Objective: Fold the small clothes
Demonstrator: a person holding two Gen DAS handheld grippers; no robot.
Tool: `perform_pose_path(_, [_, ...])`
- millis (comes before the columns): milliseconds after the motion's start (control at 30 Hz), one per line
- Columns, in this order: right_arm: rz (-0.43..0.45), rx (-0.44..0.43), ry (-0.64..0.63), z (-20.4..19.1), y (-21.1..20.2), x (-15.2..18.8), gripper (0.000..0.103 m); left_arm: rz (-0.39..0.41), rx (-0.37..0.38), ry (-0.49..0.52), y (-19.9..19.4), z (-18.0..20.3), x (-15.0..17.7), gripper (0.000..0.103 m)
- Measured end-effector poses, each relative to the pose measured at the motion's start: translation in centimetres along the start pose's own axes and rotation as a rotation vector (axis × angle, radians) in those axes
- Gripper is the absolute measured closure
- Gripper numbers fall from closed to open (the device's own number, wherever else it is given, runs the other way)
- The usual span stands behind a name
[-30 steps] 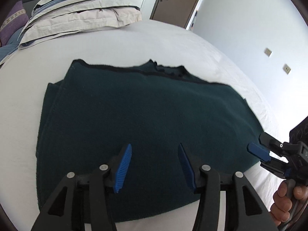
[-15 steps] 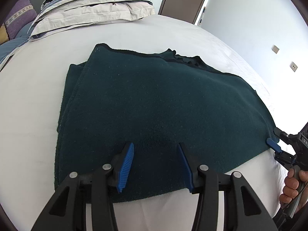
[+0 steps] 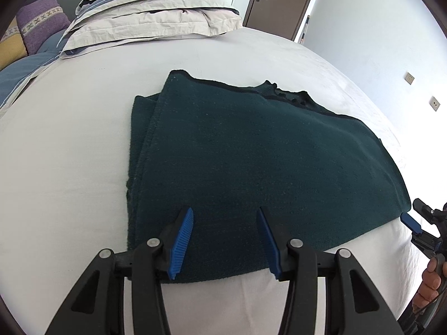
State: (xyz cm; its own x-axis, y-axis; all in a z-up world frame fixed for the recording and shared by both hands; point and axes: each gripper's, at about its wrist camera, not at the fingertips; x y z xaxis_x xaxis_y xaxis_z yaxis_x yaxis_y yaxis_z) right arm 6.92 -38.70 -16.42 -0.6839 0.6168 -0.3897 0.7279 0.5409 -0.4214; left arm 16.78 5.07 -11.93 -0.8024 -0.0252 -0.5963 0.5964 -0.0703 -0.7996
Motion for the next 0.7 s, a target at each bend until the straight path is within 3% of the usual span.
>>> perform_pose_path(200, [-0.050,-0.036,-0.085,-3.7,1.7,0.1,0.052,0.049,0.013,-0.146,-1.6,-5.0,-0.7,0.037])
perform_pose_path(300, [-0.081,-0.068,-0.120,-5.1,2.7,0.2,0.050,0.026,0.044,-0.253,-1.0,-8.7,-1.4,0.037])
perform_pose_path(433, [-0.125,-0.110,-0.142,-6.5,4.6,0.3,0.050,-0.058,0.188,-0.356,1.9,-11.5,-2.8,0.037])
perform_pose_path(567, [-0.170,-0.135,-0.158,-7.5,6.8,0.2,0.050,-0.143,0.279,-0.360,5.0,-11.1,-3.8,0.036])
perform_pose_path(700, [-0.206,-0.154,-0.163,-8.2,8.6,0.0,0.050,-0.175,0.356,-0.363,6.6,-10.6,-4.9,0.028])
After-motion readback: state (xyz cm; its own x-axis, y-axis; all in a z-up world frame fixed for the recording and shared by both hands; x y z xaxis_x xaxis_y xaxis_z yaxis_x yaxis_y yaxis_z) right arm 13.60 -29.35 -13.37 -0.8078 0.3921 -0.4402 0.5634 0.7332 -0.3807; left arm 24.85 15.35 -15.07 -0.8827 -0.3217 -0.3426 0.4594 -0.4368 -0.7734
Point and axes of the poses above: each gripper's, at about its wrist camera, not at the fingertips, and y roughly the way its jaws point, z to its right, x to its underside, and after that the axes turned 9 degrees about -x, right-handed
